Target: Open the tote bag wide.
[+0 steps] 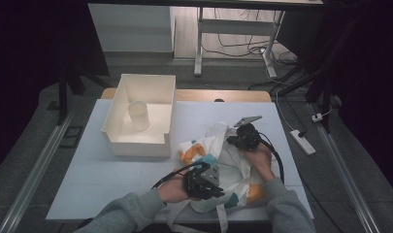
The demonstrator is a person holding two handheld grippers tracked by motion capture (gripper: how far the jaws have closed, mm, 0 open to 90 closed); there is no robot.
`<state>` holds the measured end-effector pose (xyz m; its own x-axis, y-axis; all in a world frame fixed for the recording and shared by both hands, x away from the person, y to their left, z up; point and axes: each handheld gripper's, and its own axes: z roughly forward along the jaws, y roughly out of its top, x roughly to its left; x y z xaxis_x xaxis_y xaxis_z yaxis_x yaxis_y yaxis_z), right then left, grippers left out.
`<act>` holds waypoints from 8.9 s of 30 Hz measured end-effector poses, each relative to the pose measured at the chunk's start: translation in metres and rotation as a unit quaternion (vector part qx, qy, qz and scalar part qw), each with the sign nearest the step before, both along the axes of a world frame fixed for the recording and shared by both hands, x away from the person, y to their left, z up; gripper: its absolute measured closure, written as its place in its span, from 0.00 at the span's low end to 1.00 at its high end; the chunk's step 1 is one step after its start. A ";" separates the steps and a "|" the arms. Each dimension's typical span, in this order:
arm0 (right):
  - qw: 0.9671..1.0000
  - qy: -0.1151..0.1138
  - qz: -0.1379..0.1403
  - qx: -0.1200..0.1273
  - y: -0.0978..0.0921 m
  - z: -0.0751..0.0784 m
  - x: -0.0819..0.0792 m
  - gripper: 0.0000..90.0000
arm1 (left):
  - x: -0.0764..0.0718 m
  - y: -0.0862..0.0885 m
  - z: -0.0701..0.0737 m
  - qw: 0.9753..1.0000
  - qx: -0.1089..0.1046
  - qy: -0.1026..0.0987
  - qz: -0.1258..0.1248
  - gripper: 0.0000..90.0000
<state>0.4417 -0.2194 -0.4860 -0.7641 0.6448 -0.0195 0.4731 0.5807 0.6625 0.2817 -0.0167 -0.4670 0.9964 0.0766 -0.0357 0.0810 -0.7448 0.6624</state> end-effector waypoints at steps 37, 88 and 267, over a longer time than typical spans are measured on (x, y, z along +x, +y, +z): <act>1.000 -0.024 -0.016 -0.011 -0.006 -0.009 0.041 0.98 | 0.025 -0.012 -0.017 0.999 0.001 0.010 0.037 0.94; 0.997 -0.033 -0.070 0.029 -0.012 -0.001 0.045 0.62 | 0.033 -0.017 -0.027 0.999 0.003 0.019 0.037 0.92; 0.986 0.022 0.164 -0.005 0.054 0.021 -0.176 0.90 | 0.090 0.041 -0.008 0.945 -0.028 -0.042 0.323 0.82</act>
